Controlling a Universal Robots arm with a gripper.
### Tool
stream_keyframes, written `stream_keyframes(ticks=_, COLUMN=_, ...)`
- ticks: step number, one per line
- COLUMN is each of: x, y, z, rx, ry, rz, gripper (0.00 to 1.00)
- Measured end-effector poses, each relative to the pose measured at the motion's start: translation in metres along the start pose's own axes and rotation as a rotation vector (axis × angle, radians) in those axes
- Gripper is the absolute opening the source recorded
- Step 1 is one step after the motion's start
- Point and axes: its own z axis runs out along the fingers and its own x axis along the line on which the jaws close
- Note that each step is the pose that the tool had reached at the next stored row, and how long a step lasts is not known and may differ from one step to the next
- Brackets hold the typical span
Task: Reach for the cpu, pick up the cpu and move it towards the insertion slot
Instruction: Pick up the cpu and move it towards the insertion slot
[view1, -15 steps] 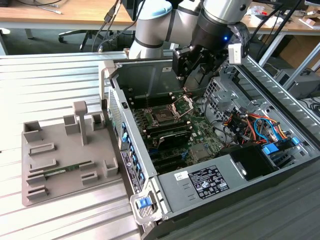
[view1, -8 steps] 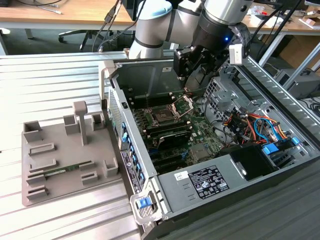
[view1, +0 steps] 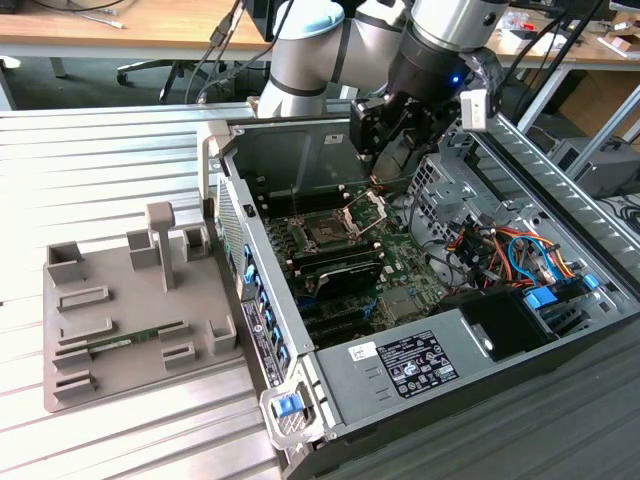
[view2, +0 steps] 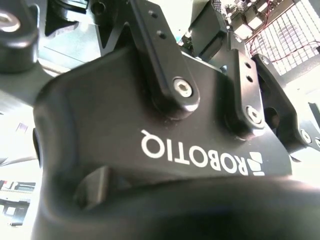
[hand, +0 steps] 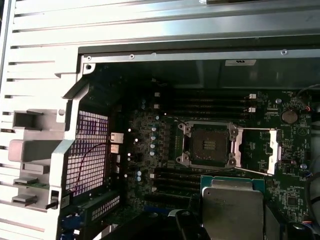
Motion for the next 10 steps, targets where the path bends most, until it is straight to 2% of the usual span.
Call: stream_keyframes(ticks=10, x=-0.0038, y=-0.0001, z=0.0016, rx=0.0, ry=0.0, rz=0.0, gripper=0.55)
